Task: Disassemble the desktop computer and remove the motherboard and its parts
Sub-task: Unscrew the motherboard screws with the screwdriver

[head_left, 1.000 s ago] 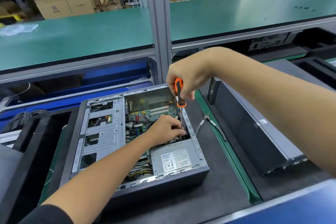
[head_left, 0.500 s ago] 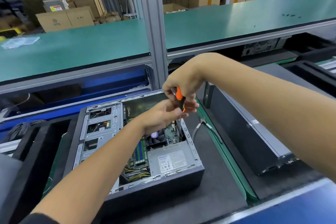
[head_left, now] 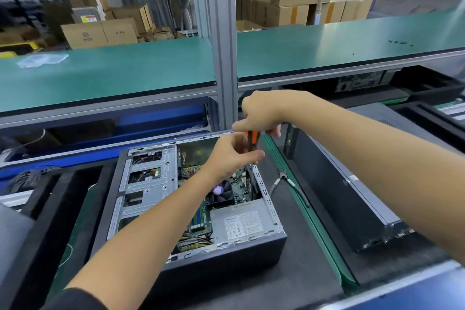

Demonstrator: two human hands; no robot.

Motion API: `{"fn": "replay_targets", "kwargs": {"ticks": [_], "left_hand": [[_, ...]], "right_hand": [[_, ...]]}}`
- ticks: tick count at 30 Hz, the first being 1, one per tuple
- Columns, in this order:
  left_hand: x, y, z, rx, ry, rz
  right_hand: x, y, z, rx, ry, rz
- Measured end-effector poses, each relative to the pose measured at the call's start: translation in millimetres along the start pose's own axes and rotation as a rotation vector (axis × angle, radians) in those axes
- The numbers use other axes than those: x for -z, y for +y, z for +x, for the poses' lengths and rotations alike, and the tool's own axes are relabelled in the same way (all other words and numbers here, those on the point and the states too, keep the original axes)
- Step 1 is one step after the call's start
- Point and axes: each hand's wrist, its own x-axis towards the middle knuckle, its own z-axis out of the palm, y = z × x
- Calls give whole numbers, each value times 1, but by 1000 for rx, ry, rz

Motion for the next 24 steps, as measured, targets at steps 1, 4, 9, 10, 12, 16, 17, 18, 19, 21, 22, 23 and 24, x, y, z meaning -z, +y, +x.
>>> {"fn": "replay_targets", "kwargs": {"ticks": [1, 4, 9, 10, 12, 16, 17, 18, 19, 21, 22, 23, 24], "left_hand": [[-2, 0, -1, -8, 36, 34], [-7, 1, -4, -16, 49, 5], [18, 16, -3, 5, -119, 86], [25, 19, -1, 35, -174, 10], [36, 22, 1, 55, -274, -100], [35, 16, -3, 54, -312, -126], [31, 13, -4, 60, -305, -136], [28, 10, -4, 67, -292, -148], [25, 7, -4, 62, -273, -155], [23, 4, -3, 24, -220, -147], [24, 3, -2, 6, -203, -133], [24, 3, 0, -2, -188, -115], [26, 3, 1, -5, -170, -89]], "right_hand": [[0, -4, 0, -23, -19, -13], [-3, -11, 3, 5, -19, -94], [4, -12, 3, 89, -145, -127], [6, -12, 4, 95, -170, -139], [8, -13, 5, 117, -193, -177], [3, -18, 8, 182, -110, -260], [1, -19, 8, 185, -95, -263], [1, -19, 8, 187, -94, -256], [1, -19, 8, 190, -101, -237], [5, -16, 8, 197, -124, -192], [7, -15, 8, 200, -132, -173], [9, -14, 8, 203, -137, -159], [10, -15, 9, 202, -139, -147]]}}
